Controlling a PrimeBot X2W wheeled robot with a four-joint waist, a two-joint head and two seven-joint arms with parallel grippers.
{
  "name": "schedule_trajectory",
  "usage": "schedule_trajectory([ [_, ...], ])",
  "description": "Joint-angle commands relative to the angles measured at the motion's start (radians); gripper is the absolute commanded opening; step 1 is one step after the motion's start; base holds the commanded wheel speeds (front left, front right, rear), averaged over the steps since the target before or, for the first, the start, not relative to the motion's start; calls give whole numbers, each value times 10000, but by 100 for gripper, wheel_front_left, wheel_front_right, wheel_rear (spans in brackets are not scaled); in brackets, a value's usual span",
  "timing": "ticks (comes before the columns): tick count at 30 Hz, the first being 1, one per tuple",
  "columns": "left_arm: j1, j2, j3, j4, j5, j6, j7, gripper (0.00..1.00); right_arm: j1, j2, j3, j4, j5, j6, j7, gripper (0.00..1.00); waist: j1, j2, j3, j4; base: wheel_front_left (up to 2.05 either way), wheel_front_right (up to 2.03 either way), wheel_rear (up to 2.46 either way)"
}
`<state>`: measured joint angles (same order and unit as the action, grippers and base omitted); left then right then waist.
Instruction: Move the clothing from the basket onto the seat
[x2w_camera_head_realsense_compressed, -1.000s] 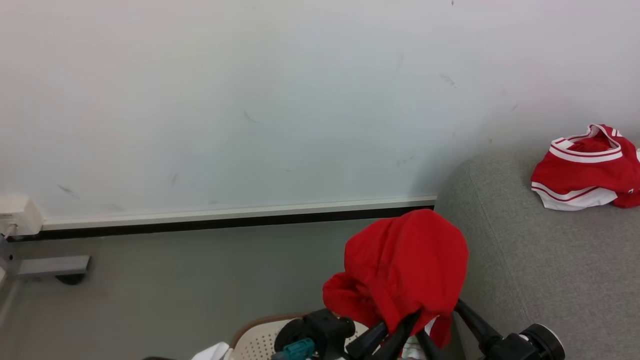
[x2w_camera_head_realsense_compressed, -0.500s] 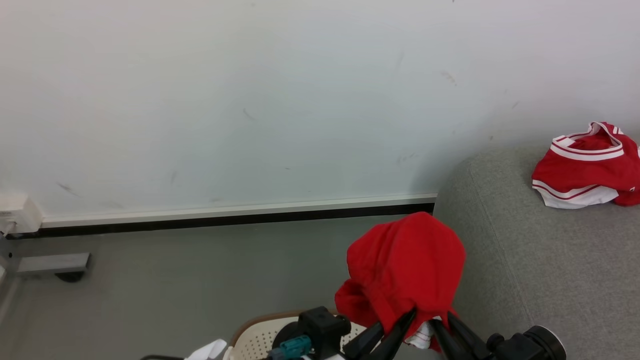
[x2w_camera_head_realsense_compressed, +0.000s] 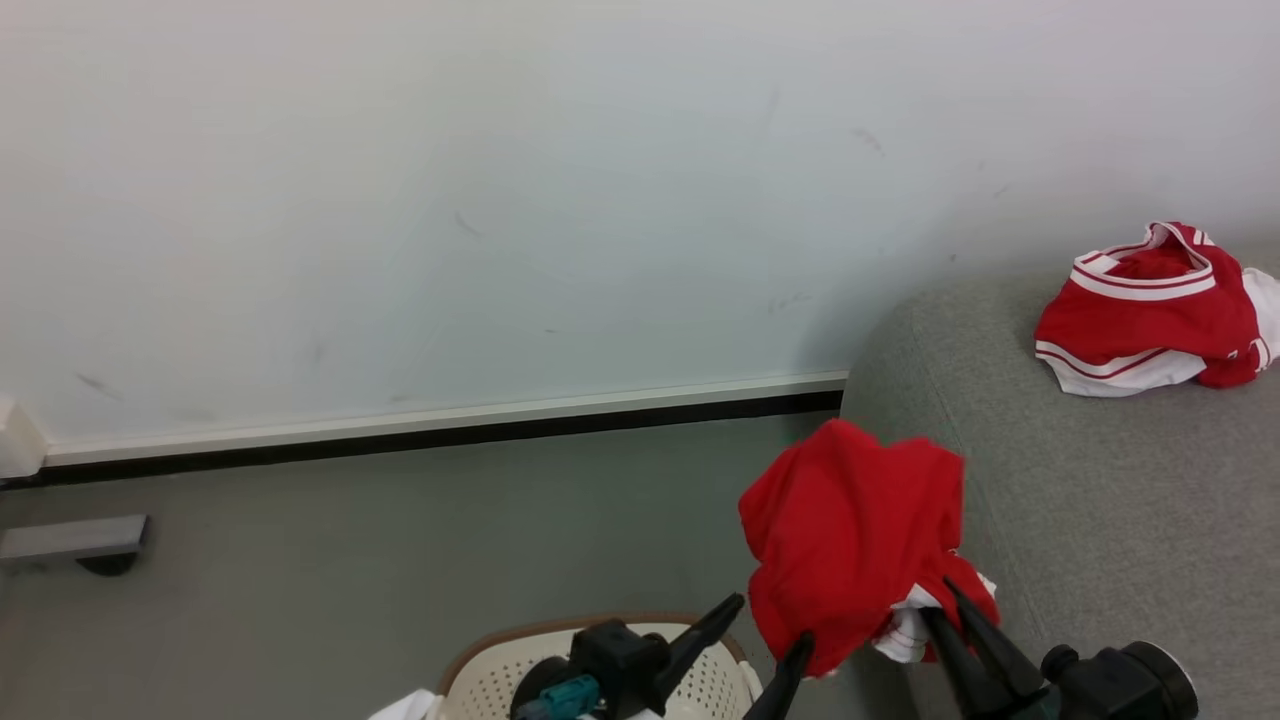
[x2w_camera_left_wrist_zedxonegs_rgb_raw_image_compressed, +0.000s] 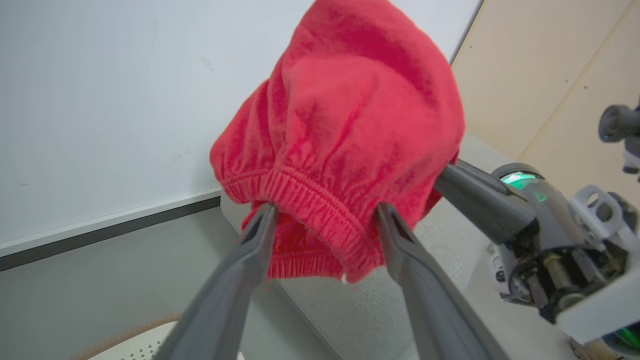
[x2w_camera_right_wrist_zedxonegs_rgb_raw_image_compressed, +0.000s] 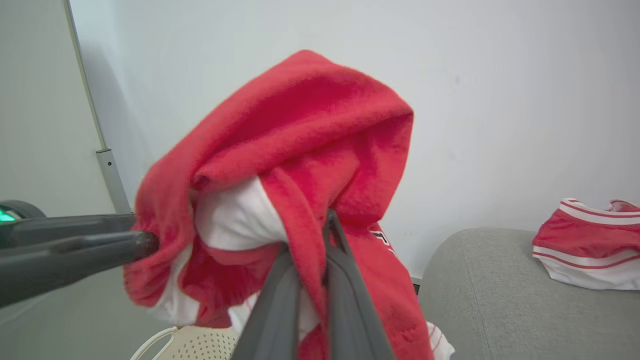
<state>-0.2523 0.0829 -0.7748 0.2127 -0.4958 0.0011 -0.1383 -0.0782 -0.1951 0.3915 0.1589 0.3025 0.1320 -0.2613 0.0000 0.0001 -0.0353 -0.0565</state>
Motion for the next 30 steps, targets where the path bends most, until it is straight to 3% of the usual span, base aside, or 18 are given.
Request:
schedule_trajectory([
  [1, 108, 133, 58, 62, 131, 51, -93, 100, 130, -132, -142, -88, 65, -26, -42, 0, 0, -1, 38, -113, 0, 0, 0],
  [12, 77, 522, 114, 448, 776, 477, -868, 100, 443, -266, -1194, -461, -16, -25, -21, 0, 0, -1, 251, -1099, 0, 0, 0],
  [30, -118, 271, -76, 709, 1074, 244, -1239, 100, 743, -336, -2268, -518, 3, -26, -10, 0, 0, -1, 645, -3296, 0, 0, 0],
])
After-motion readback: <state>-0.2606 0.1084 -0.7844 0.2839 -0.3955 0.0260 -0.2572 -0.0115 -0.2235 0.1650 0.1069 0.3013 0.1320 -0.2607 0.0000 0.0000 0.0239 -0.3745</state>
